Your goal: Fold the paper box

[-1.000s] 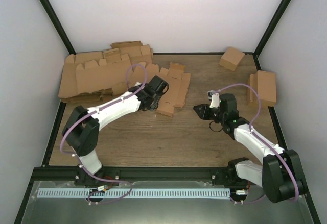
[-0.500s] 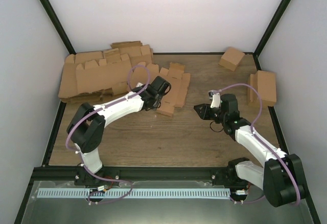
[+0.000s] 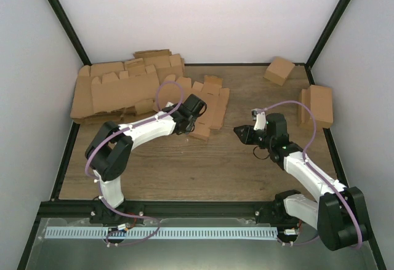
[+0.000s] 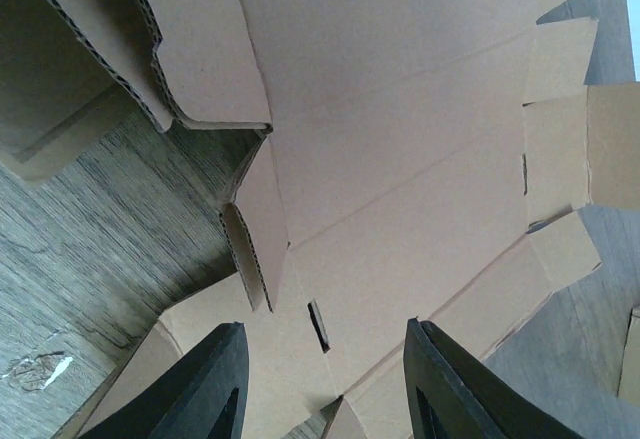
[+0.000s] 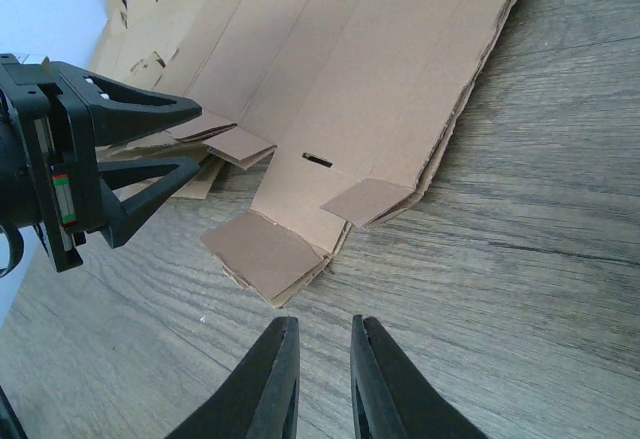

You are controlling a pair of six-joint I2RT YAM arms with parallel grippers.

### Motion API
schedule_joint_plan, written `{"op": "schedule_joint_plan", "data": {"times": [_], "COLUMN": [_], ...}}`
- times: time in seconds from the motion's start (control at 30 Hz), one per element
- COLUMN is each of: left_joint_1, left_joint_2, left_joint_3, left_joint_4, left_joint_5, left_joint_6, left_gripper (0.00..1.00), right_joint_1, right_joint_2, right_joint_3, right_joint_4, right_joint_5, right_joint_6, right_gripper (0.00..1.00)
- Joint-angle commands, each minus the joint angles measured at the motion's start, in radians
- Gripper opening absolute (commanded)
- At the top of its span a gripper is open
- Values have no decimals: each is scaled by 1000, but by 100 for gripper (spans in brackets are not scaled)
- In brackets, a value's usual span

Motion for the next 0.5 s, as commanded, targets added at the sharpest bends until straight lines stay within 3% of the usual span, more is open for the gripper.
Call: {"op": "schedule_joint_plan", "data": {"times": [0.0,0.47], "left_joint_1": [10,14], "left_joint_2": [19,26], "left_joint_3": [-26,-33], "left_joint_4": [43,53], "left_joint_5": [5,18], "left_joint_6": [-2,6], "left_gripper": [45,45], "right_joint_1": [-3,-4], "right_joint_2": [-11,-20], "right_joint_3": [20,20], "right_joint_4": [-8,-11], "right_joint_5": [2,1], "right_joint_6": [-12,-9], "right_gripper": [17,17]}}
